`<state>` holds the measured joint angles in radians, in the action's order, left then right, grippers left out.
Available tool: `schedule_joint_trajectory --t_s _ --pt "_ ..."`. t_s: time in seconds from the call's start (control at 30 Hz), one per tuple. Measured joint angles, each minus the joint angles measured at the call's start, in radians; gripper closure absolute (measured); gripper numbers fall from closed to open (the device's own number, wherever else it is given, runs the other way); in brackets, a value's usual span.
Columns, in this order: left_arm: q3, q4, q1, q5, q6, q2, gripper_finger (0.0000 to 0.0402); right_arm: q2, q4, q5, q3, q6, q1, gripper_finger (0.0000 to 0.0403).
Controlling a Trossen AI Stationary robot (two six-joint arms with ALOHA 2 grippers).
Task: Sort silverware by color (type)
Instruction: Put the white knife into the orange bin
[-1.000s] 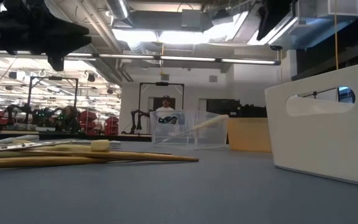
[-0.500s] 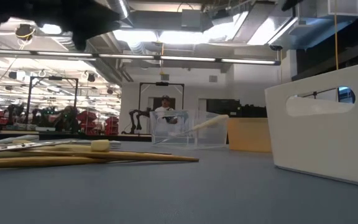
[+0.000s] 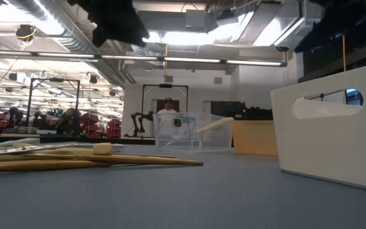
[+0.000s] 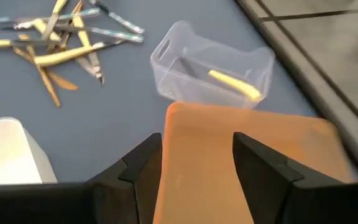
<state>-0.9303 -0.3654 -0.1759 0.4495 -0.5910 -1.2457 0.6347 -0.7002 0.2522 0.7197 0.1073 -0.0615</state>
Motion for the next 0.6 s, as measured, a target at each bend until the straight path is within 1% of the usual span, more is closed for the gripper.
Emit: schedule_joint_trajectory --t_s 0.17,0.27,0.37,0.47,0.6 --pt "-0.079 -0.210 0.026 -0.130 -0.175 -0.079 0.0296 -0.016 0.127 -0.097 -0.111 0.002 -0.005 0.0217" --pt "-0.085 -0.290 0.035 -0.188 -0.247 -0.109 0.0296 -0.015 0.176 -0.138 -0.135 0.002 -0.005 0.0216" --pt "-0.085 -0.368 0.044 -0.240 -0.318 -0.135 0.0296 -0.005 0.211 -0.151 -0.147 0.001 -0.005 0.0216" --pt "-0.085 -0.434 0.047 -0.261 -0.373 -0.160 0.0296 0.003 0.230 -0.151 -0.148 0.001 -0.005 0.0217" --pt "-0.085 -0.484 0.047 -0.267 -0.374 -0.204 0.0296 0.005 0.238 -0.152 -0.148 0.001 -0.005 0.0217"
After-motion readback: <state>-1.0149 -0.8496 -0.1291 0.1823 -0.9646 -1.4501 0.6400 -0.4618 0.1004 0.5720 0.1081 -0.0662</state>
